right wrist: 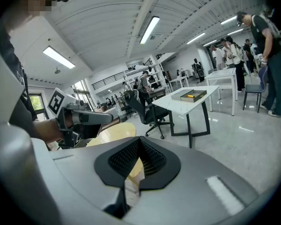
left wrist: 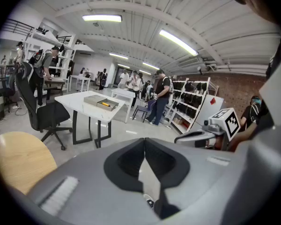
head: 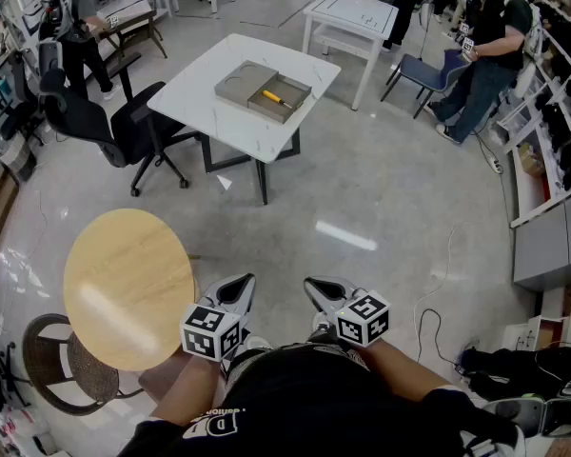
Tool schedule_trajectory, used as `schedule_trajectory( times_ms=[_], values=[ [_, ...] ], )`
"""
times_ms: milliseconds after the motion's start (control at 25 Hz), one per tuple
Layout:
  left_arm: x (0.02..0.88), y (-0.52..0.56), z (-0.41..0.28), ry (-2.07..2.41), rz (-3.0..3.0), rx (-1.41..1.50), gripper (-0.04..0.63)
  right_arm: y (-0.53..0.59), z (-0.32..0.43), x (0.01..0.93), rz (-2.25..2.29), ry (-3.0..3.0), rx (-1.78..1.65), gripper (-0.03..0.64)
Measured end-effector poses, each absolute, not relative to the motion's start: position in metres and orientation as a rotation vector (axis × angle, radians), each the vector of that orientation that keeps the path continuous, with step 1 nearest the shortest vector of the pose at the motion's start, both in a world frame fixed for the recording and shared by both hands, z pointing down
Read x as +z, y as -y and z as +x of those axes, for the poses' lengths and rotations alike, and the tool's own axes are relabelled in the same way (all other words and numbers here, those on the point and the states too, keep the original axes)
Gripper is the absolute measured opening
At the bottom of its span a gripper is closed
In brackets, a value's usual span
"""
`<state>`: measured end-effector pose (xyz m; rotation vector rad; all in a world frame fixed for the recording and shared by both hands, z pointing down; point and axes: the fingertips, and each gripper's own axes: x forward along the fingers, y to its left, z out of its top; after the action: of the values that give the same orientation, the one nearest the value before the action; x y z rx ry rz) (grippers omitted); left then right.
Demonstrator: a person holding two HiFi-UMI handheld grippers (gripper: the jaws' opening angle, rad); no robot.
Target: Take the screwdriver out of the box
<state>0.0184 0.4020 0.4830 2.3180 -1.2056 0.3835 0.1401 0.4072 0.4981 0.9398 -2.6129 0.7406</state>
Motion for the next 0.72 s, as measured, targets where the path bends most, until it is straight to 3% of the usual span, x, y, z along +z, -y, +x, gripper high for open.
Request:
schedule_trajectory(
  times_ms=[720],
  values=[
    [0.484,-0.421,0.0,1.18,2.333,0.364,0.06,-0.43,0.12,0.495,0.972,2.598,0.72,0.002]
  ],
)
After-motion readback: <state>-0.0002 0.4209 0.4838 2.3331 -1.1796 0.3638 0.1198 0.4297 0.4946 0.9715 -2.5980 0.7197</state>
